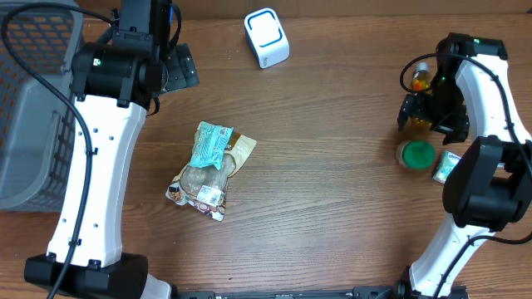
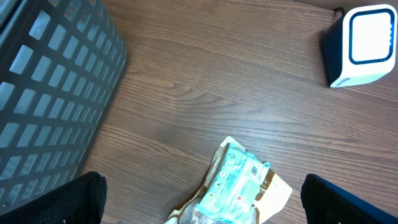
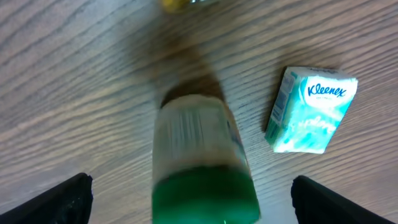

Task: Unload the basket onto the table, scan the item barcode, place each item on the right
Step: 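Release the jar and move the right gripper over the snack bag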

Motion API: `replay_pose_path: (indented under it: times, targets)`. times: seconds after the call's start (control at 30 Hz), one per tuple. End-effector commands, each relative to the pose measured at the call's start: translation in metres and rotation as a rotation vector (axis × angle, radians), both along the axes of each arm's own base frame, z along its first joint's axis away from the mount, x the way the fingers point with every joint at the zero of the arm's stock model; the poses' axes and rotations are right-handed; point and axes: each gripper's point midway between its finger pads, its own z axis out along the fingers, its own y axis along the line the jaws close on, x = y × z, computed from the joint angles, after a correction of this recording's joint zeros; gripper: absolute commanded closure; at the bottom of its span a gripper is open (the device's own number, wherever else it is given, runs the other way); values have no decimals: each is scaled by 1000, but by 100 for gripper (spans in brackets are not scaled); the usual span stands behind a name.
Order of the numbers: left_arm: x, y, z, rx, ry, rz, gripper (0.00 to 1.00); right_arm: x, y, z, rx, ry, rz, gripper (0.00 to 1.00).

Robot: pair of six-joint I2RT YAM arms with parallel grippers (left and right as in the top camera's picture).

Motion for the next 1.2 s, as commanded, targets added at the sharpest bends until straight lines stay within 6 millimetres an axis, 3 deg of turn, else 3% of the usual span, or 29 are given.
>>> replay_pose_path:
  times: [0.0,0.27,0.5,0.83,1.17]
  targets:
    - [-3,2,16,12,-41,-5,0,1,-2,8,-5,-7,-6,1]
    - [-3,2,16,12,-41,-5,0,16,4,62,22,-97,-7,1]
    - [-3,2,15,12,-41,-6,1,28,54,92,251,-219,66,2]
    - [-3,2,15,12,-41,-5,0,27,122,98,365,-216,193,2]
    - [-3,3,16,12,-41,-5,0,10,203,99,408,-183,382,1]
